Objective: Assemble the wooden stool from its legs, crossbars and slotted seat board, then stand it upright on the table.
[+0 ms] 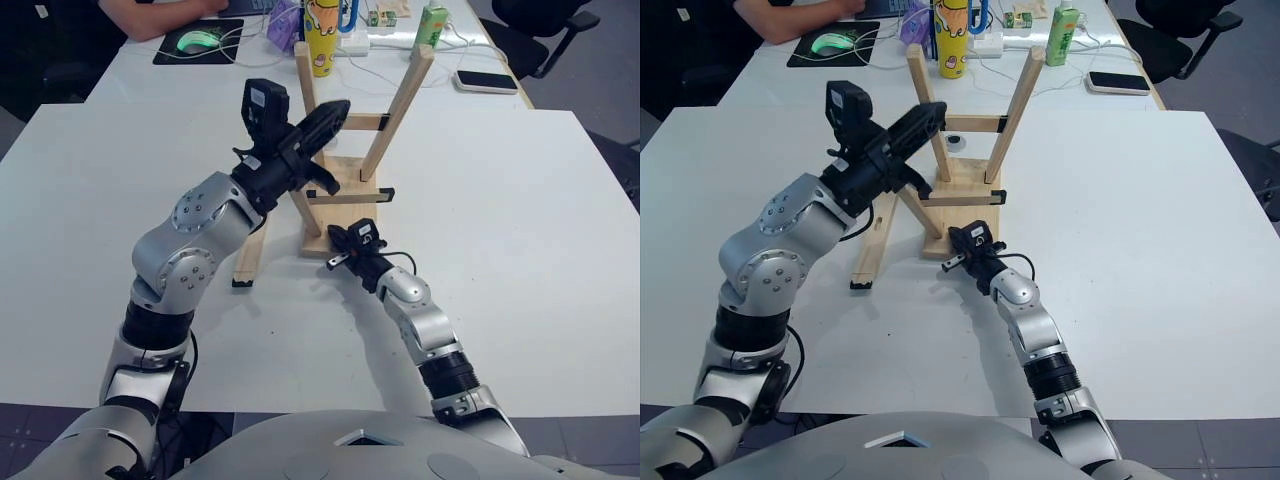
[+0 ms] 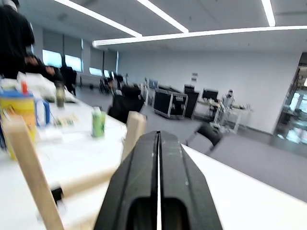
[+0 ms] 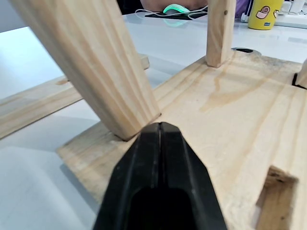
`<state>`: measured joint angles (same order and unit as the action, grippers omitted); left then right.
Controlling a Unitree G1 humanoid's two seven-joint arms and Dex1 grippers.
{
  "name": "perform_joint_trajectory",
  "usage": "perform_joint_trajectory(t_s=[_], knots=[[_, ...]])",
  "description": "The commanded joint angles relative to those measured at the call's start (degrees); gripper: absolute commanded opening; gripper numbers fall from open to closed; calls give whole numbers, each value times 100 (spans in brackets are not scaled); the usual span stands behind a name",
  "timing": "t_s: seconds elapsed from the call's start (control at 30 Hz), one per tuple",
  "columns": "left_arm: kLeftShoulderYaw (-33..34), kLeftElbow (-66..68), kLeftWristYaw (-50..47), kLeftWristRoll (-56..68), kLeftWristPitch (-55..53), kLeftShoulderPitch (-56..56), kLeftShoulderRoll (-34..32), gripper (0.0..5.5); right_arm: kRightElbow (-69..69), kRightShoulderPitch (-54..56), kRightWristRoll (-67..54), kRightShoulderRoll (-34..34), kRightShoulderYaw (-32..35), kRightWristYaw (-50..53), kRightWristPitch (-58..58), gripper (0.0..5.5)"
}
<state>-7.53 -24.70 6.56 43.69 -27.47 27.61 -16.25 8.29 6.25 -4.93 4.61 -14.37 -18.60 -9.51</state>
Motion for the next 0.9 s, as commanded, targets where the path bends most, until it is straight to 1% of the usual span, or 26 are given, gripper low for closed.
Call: perform_joint_trajectory(t_s=[0.03, 0.07, 0.13, 0.2, 0.23, 0.27, 0.33, 0.43, 0.5, 0.57, 0.67, 0.77, 0.9], knots=[[556, -322, -266, -75, 276, 311, 309, 1, 478, -325, 104, 75, 59, 32, -157, 0], [694, -392, -302, 4, 273, 350, 341, 1, 485, -312, 110, 73, 74, 33, -48, 0], [1162, -424, -641, -137, 326, 358, 296, 33, 508, -293, 181, 131, 97, 43, 289, 0], [1386, -300, -983, -996, 287, 74, -104, 65, 583, -245, 265, 240, 47, -64, 559, 0], [1356, -202, -1099, -1518, 209, -196, -352, 75, 671, -206, 317, 294, 16, -108, 634, 0], [1411, -95, -1253, -1743, 121, -504, -347, 97, 771, -160, 364, 341, 1, -135, 696, 0], [1306, 84, -1380, -2020, -32, -1184, -202, 129, 883, -127, 422, 375, 5, -159, 905, 0], [1095, 288, -1394, -2037, -244, -1923, 194, 170, 1144, -17, 560, 435, -29, -207, 1494, 0], [980, 405, -1435, -2169, -364, -2385, 373, 202, 693, -203, -127, 304, 215, -595, 1366, 0], [953, 374, -1477, -2246, -481, -2699, 517, 230, 66, -339, -468, 375, 364, -788, 1239, 0], [1007, 186, -1498, -2113, -793, -2923, 754, 284, -1127, -508, -475, 658, 240, -923, 677, 49], [926, 5, -1395, -1837, -1264, -3020, 961, 331, -2182, -850, -770, 910, 198, -1071, -21, 97], [883, -114, -1312, -1794, -1686, -3054, 1000, 386, -2748, -1146, -959, 1135, 481, -1010, -550, 155]])
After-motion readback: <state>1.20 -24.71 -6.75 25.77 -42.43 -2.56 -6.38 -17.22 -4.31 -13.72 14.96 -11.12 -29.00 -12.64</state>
